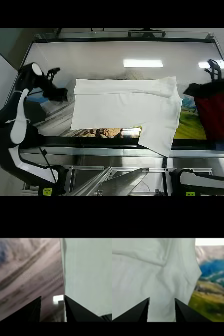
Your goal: Fold the shirts.
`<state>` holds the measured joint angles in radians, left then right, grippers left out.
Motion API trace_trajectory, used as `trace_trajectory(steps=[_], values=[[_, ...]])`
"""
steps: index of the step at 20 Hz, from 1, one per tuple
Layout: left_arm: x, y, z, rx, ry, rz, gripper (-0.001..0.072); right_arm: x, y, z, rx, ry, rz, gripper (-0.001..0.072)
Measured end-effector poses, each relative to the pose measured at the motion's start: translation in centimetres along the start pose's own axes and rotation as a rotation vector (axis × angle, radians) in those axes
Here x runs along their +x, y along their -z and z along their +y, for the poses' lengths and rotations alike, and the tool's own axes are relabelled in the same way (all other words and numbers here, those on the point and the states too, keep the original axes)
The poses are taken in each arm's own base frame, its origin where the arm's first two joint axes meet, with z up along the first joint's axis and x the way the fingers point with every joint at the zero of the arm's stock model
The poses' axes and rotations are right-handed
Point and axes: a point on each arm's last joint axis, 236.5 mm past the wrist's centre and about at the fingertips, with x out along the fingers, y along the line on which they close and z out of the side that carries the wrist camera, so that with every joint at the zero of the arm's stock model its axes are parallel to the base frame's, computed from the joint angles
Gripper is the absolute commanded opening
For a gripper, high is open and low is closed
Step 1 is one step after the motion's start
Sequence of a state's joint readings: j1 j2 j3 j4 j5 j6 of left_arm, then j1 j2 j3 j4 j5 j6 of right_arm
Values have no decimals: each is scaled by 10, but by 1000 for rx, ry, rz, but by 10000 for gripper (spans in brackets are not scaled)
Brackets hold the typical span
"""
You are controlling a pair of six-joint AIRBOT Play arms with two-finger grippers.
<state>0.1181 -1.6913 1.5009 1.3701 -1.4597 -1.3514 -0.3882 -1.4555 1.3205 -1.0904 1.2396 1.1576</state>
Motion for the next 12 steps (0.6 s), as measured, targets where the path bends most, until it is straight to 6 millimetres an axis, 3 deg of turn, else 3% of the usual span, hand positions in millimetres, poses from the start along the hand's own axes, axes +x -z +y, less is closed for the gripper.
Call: trace_trajectory(steps=[3,4,5,9,12], values=[[27,55,2,-68,49,66,303,-20,51,-20,136,-9,20,396],[37,69,0,-82,67,79,304,-24,69,-28,187,-9,27,483],[48,80,-4,-96,93,88,304,-27,85,-35,234,-9,32,512],[74,101,-40,-117,247,81,303,-26,138,-50,394,-32,77,512],[83,103,-58,-115,305,64,302,-14,170,-47,467,-65,130,512]])
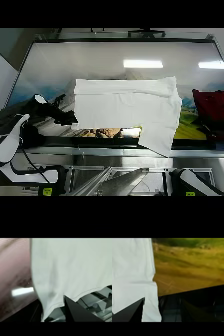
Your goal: Fold the shirts.
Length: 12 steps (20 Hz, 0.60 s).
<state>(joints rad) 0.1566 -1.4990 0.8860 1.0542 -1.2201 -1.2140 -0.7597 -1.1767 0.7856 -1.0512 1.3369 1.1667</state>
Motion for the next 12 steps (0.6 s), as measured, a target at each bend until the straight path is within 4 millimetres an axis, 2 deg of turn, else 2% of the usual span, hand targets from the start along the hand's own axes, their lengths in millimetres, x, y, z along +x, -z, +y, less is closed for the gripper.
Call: trace_trajectory(steps=[1,2,3,8,11,12], values=[[3,0,-3,3,11,-4,243,6,9,-1,13,-15,19,512],[5,0,-5,7,17,-9,51,13,16,-1,23,-32,35,512],[7,-1,-7,10,21,-16,19,19,24,0,30,-49,51,511],[10,0,-14,22,50,-18,19,56,55,6,66,-116,166,508],[10,0,-16,23,56,-18,19,77,76,22,53,-156,273,501],[10,0,-16,25,57,-18,18,82,81,27,46,-166,302,400]])
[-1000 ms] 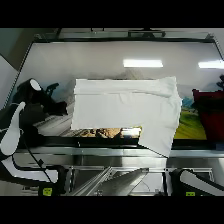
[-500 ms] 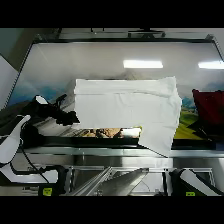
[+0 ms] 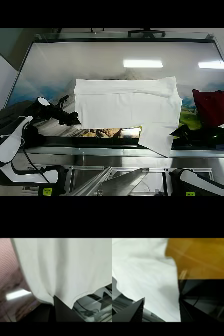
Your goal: Fold the shirts.
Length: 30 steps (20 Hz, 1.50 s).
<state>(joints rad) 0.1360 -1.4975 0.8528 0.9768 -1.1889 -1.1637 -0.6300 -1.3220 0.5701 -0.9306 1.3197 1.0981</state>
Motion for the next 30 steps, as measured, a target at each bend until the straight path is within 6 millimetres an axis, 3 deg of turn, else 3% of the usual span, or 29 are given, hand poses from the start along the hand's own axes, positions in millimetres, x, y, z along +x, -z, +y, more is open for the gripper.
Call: trace_trajectory(steps=[2,3,5,9,12,15,18,20,22,25,27,30], values=[[0,0,-1,1,3,2,17,11,-1,2,-32,1,17,64],[0,1,-1,1,4,3,16,14,-5,3,-58,5,9,22],[-1,4,-2,3,10,18,16,12,-13,17,-88,-32,-12,22],[-12,11,-9,4,27,41,15,-2,-9,35,-77,-43,-21,22],[-35,13,-1,-28,-11,4,16,-18,-1,32,-45,41,-60,21],[-65,20,16,-66,-67,-44,17,-43,-5,43,-68,78,-156,22],[-85,24,24,-102,-92,-81,17,-71,-16,71,-125,57,-262,22],[-94,21,23,-93,-108,-99,16,-87,-28,105,-206,-5,-336,22],[-104,8,20,-64,-129,-123,16,-97,-43,142,-300,-74,-396,22],[-117,-28,10,-5,-150,-162,15,-96,-76,181,-377,-130,-447,22],[-124,-58,4,30,-162,-193,15,-86,-105,192,-391,-136,-465,22],[-122,-103,2,59,-171,-215,16,-64,-151,191,-398,-120,-473,23]])
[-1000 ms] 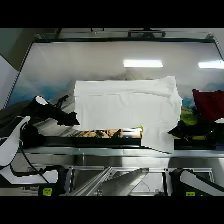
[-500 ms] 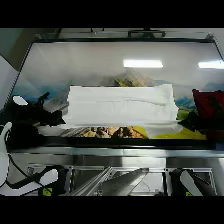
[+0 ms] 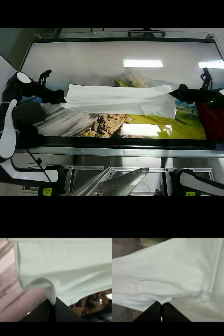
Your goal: Fold the shirts.
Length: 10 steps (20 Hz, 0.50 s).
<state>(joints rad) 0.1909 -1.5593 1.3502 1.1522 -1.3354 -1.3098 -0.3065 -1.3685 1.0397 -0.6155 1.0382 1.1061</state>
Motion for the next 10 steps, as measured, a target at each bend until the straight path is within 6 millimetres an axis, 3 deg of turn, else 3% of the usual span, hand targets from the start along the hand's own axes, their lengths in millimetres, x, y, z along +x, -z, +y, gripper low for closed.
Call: trace_trajectory(steps=[3,7,8,9,10], values=[[25,-29,4,15,2,14,16,38,-13,-28,-10,29,13,23],[55,-61,6,38,4,26,17,74,-14,-59,-48,64,37,33],[60,-65,6,44,7,36,18,79,-14,-64,-61,69,40,112],[63,-67,6,49,11,50,23,82,-15,-65,-74,70,41,308],[65,-69,5,55,16,67,238,82,-18,-66,-90,73,35,462]])
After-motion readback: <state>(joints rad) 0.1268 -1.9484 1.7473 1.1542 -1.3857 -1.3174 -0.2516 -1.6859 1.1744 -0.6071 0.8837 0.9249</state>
